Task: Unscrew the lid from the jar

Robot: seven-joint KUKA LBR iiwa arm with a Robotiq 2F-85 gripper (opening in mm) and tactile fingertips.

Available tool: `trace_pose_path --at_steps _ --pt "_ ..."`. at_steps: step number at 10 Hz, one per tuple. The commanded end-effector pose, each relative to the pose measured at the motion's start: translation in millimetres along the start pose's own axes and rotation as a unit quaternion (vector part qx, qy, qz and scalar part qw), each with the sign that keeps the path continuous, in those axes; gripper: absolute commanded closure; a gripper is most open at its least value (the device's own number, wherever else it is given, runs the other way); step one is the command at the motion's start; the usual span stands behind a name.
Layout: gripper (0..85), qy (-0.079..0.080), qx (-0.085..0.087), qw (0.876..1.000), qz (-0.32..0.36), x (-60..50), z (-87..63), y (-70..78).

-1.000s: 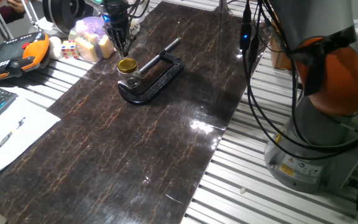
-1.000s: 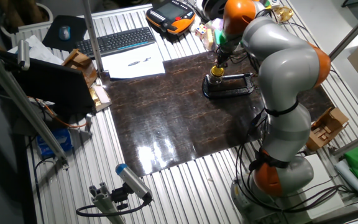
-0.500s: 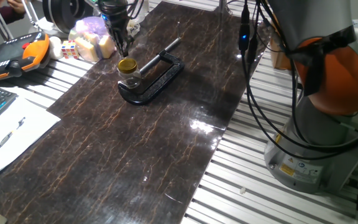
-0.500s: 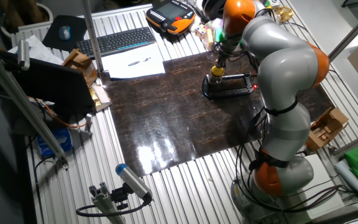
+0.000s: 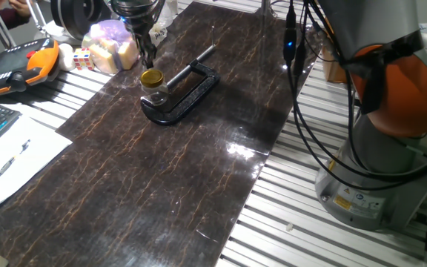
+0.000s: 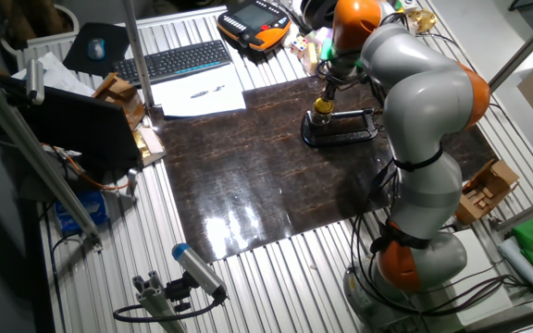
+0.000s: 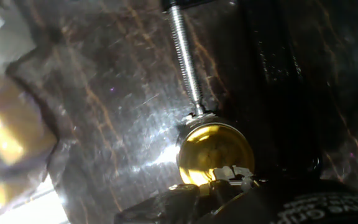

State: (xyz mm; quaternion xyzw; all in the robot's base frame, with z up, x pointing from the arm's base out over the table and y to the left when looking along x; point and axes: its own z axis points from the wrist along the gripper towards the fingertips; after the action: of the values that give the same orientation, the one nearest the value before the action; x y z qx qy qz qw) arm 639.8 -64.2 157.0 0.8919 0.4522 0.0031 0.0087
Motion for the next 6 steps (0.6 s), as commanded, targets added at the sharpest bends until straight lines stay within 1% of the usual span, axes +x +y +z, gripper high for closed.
trace_pose_path --at_steps 1,3,4,5,6 --pt "84.3 -0.002 0.000 0.993 0.120 -0.1 0.5 0.0" --pt "82.3 0.000 0.000 0.993 0.117 -0.2 1.3 -0.1" --pt "79.3 0.000 0.000 0.993 0.117 -0.2 1.5 -0.2" --pt "75.0 0.000 0.000 0.993 0.119 -0.1 1.6 -0.3" --pt "68.0 -0.001 0.000 0.993 0.122 0.0 1.8 -0.2"
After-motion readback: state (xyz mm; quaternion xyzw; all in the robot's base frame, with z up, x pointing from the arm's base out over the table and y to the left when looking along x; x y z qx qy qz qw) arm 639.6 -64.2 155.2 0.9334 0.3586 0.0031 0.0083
